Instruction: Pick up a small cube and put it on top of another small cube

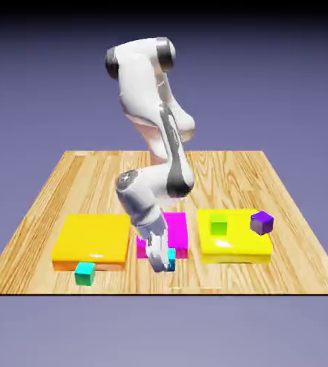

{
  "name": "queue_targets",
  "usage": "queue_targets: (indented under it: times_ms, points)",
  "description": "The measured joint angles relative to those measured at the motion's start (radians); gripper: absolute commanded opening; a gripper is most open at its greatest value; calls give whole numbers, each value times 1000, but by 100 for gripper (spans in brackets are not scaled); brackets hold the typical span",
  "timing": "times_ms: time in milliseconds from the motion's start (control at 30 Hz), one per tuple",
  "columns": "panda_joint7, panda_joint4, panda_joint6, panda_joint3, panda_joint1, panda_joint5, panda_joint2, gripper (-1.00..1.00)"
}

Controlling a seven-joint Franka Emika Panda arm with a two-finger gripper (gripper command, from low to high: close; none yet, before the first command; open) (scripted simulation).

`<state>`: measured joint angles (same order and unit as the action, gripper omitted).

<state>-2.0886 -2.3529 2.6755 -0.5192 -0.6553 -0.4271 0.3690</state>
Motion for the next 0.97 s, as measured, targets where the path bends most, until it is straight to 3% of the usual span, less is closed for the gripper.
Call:
queue_targets:
  times_ms: [467, 667, 700, 967]
  points:
    - [-555, -91, 285, 148, -147, -321, -130, -100]
    - [-480, -1, 425, 89, -172, -357, 87, -100]
    - [-474, 6, 437, 84, -174, -360, 105, 100]
    - [-549, -83, 295, 143, -149, -324, -112, 100]
